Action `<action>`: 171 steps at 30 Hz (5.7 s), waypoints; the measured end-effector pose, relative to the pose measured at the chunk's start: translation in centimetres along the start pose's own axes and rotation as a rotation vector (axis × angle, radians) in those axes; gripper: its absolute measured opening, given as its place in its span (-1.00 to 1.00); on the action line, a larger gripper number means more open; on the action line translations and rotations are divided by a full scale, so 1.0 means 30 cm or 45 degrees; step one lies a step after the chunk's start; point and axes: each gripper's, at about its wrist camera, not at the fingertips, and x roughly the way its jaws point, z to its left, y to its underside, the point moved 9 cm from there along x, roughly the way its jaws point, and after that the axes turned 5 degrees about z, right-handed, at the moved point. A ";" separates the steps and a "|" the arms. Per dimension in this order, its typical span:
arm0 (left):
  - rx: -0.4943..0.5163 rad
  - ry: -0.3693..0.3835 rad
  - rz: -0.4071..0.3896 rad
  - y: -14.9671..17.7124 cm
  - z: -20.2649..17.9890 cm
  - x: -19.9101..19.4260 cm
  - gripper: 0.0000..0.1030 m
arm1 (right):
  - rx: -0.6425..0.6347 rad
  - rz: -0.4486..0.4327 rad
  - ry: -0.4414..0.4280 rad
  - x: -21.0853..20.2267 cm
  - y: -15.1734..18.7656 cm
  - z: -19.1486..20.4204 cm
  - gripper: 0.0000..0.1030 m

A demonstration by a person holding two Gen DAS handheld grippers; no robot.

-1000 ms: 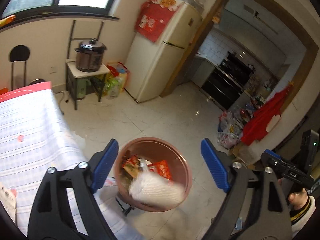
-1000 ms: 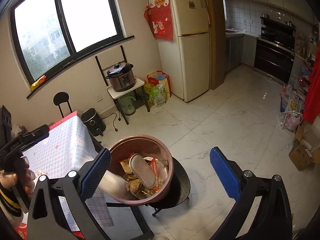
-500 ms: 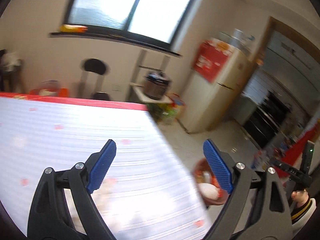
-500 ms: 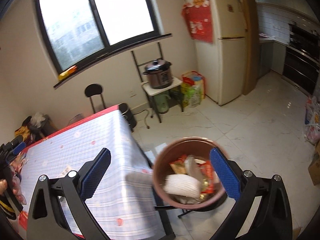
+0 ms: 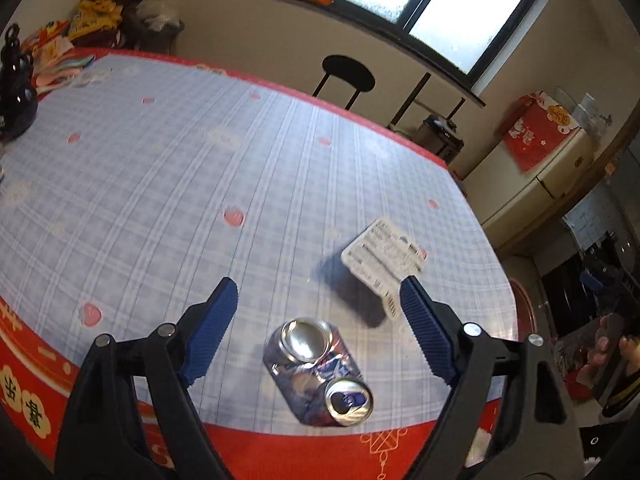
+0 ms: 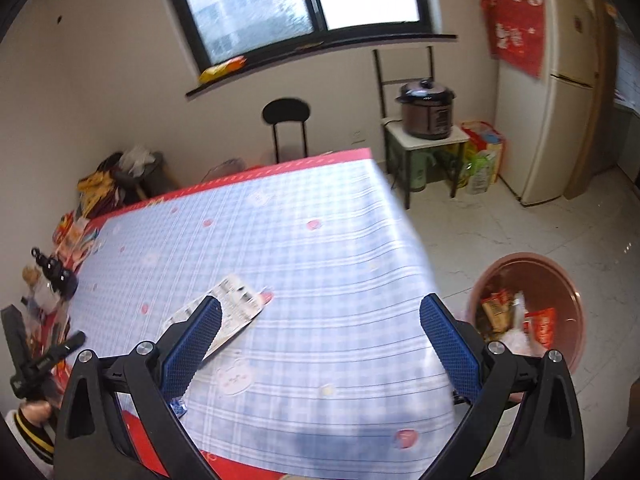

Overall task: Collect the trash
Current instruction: 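Return the left gripper to the table and grasp the crushed silver can, then grasp the white paper card with the right gripper, then carry the paper card over the brown bin and open the right gripper, then move the crushed can over the brown bin and open the left gripper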

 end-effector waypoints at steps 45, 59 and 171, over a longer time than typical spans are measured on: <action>0.402 0.147 0.209 0.035 0.174 0.229 0.02 | -0.147 0.260 0.178 0.328 0.293 0.474 0.89; 0.020 0.042 0.008 -0.034 0.535 -0.067 0.02 | -0.664 0.413 0.335 0.753 0.351 0.765 0.56; 0.873 0.495 -0.061 -0.060 -1.743 0.236 0.88 | 0.433 -0.359 0.564 -0.635 0.159 -1.022 0.90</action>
